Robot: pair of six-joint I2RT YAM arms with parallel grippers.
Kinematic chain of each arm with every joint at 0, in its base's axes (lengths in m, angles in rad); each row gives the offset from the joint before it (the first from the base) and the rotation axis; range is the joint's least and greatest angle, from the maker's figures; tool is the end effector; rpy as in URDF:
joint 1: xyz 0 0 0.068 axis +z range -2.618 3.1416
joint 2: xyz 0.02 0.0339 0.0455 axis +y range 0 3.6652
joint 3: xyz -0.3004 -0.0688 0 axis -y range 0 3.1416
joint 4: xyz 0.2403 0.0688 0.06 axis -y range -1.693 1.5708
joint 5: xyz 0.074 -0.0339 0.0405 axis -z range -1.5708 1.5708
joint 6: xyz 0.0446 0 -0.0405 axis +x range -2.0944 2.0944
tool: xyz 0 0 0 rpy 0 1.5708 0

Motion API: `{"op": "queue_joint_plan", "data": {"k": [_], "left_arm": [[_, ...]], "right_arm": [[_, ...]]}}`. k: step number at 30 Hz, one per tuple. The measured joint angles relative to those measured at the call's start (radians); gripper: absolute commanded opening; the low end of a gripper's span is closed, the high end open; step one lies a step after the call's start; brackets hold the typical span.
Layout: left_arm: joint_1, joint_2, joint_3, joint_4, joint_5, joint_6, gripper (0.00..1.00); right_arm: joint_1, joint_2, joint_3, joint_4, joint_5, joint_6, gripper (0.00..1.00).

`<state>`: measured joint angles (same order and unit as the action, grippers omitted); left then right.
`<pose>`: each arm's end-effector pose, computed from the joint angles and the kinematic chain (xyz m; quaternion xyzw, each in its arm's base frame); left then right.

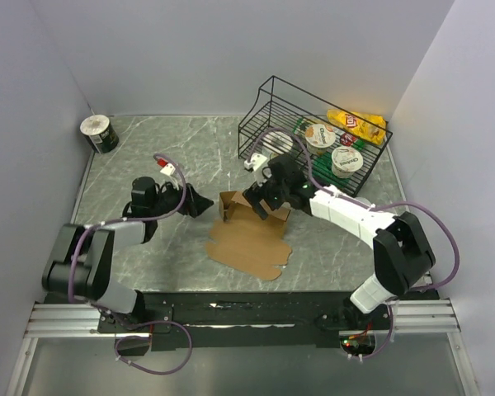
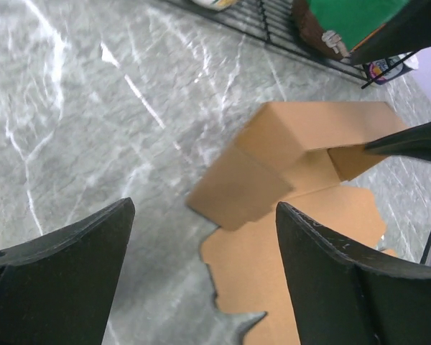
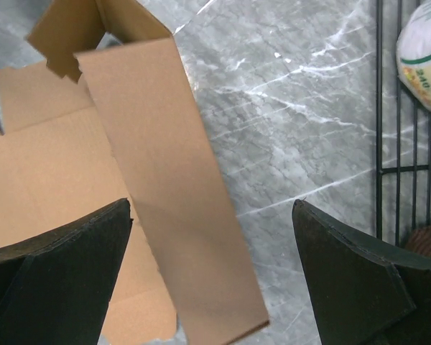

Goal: Fold the paper box

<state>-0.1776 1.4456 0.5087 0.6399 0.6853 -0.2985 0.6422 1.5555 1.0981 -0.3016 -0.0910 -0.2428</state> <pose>0.2676 -0.0767 0.2217 0.1537 0.7679 -0.3946 0.4806 0.2726 0.2089 0.2801 -0.4092 0.8217 0.1192 0.3783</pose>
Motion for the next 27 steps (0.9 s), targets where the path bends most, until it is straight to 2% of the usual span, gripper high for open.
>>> {"op": "queue_joint_plan", "data": {"k": [6, 12, 15, 19, 22, 27], "left_arm": [[0.033, 0.192, 0.073, 0.056, 0.069, -0.032, 0.81], [0.033, 0.235, 0.130, 0.052, 0.077, -0.031, 0.82], [0.033, 0.249, 0.151, 0.052, 0.077, -0.023, 0.81], [0.033, 0.275, 0.160, 0.051, 0.077, -0.021, 0.81], [0.031, 0.281, 0.159, 0.053, 0.077, -0.021, 0.82], [0.022, 0.281, 0.132, 0.099, 0.074, -0.051, 0.81]], "right_arm": [[-0.077, 0.010, 0.014, -0.058, -0.140, -0.036, 1.00], [-0.088, 0.079, 0.056, -0.096, -0.250, -0.056, 0.97], [-0.091, 0.114, 0.069, -0.119, -0.282, -0.064, 0.92], [-0.100, 0.137, 0.075, -0.138, -0.304, -0.066, 0.79], [-0.108, 0.137, 0.077, -0.139, -0.307, -0.066, 0.73], [-0.110, 0.137, 0.077, -0.140, -0.299, -0.067, 0.71]]}}
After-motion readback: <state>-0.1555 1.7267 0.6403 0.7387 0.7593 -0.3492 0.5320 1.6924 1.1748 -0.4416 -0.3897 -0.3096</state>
